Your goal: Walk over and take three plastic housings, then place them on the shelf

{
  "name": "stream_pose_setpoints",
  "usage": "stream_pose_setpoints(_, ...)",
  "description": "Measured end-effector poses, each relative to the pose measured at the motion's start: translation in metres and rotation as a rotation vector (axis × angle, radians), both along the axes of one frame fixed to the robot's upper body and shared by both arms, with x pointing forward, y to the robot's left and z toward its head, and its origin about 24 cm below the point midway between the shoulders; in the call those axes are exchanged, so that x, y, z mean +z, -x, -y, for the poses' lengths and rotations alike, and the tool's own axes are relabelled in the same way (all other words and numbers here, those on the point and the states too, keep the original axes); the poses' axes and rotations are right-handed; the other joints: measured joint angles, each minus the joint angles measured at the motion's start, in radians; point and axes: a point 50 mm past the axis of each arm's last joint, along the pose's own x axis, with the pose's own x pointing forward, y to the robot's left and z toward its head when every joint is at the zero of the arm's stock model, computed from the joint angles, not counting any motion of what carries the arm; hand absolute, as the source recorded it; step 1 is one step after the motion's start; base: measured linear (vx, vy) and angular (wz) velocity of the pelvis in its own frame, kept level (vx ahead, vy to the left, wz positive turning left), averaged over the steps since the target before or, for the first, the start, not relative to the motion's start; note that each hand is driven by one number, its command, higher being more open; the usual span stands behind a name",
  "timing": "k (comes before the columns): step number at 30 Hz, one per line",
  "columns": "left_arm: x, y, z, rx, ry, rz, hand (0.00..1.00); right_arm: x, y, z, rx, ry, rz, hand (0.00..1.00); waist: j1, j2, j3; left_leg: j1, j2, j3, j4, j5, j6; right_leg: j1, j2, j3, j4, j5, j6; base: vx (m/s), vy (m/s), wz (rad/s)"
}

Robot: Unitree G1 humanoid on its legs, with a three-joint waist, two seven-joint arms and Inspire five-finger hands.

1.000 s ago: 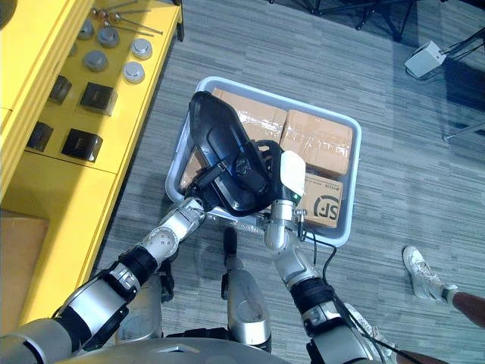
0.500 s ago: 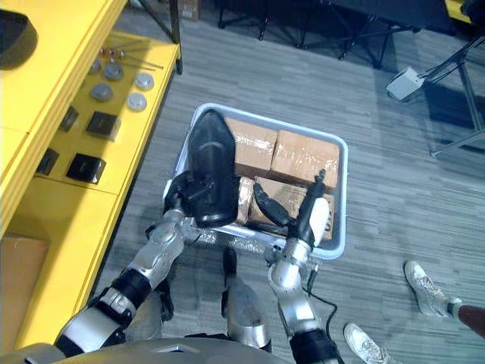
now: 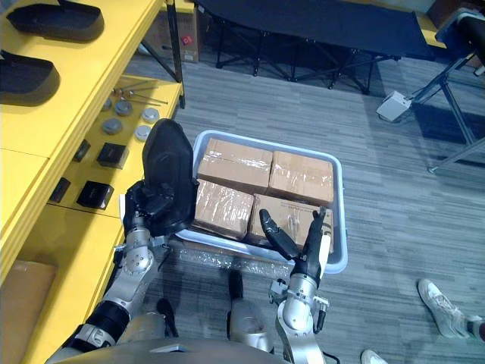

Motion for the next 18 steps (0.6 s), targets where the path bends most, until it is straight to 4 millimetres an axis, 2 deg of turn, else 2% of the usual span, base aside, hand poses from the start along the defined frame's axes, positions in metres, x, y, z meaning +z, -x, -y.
stream_pose_setpoints(5,0.009,0.017,0.003,-0.084,0.143,0.061,0.0,-0.011,0.008,0.0,-0.032,-0.017,-0.054,1.0,0.004,0.006,-0.034,0.019,-0.003,-0.004,-0.021,-0.002,-0.001,0.012,-0.011,-0.014,0.013,-0.017,0.003,-0.05,0.015,0.05)
stream_pose_setpoints(7,0.025,0.024,0.004,-0.101,0.21,0.137,0.0,-0.014,0.012,0.008,-0.06,-0.012,-0.069,1.0,0.027,0.014,-0.055,0.02,-0.005,-0.017,-0.031,0.001,-0.002,0.017,-0.014,-0.036,0.013,-0.021,0.003,-0.02,-0.01,0.2)
stream_pose_setpoints(8,0.029,0.026,0.003,-0.096,0.216,0.16,0.0,-0.013,0.011,0.01,-0.064,-0.011,-0.067,1.0,0.027,0.017,-0.06,0.019,-0.007,-0.026,-0.035,0.005,-0.002,0.021,-0.016,-0.046,0.013,-0.023,0.004,-0.01,-0.012,0.39)
stream_pose_setpoints(11,0.05,0.031,-0.016,-0.025,0.226,0.261,0.0,-0.012,0.009,0.015,-0.063,-0.009,-0.058,1.0,0.052,0.034,-0.097,0.021,-0.015,-0.069,-0.057,0.031,-0.003,0.042,-0.022,-0.095,0.009,-0.029,0.004,0.0,-0.011,0.45)
stream_pose_setpoints(13,0.062,0.036,-0.037,0.082,0.216,0.32,0.0,-0.01,0.001,0.013,-0.035,-0.013,-0.043,1.0,0.078,0.043,-0.118,0.022,-0.026,-0.107,-0.081,0.05,-0.003,0.064,-0.029,-0.141,-0.002,-0.03,0.005,0.01,-0.009,0.52)
stream_pose_setpoints(15,0.068,0.04,-0.049,0.152,0.206,0.345,0.0,-0.009,-0.005,0.011,-0.016,-0.014,-0.034,1.0,0.094,0.046,-0.122,0.032,-0.035,-0.138,-0.105,0.065,0.001,0.084,-0.035,-0.176,-0.007,-0.033,0.006,-0.01,-0.008,0.55)
stream_pose_setpoints(18,0.069,0.058,-0.073,0.294,0.186,0.352,0.0,-0.01,-0.017,0.0,0.05,-0.025,-0.03,1.0,0.135,0.047,-0.147,0.034,-0.054,-0.2,-0.149,0.093,0.001,0.104,-0.049,-0.243,-0.007,-0.047,0.008,0.0,-0.002,0.63)
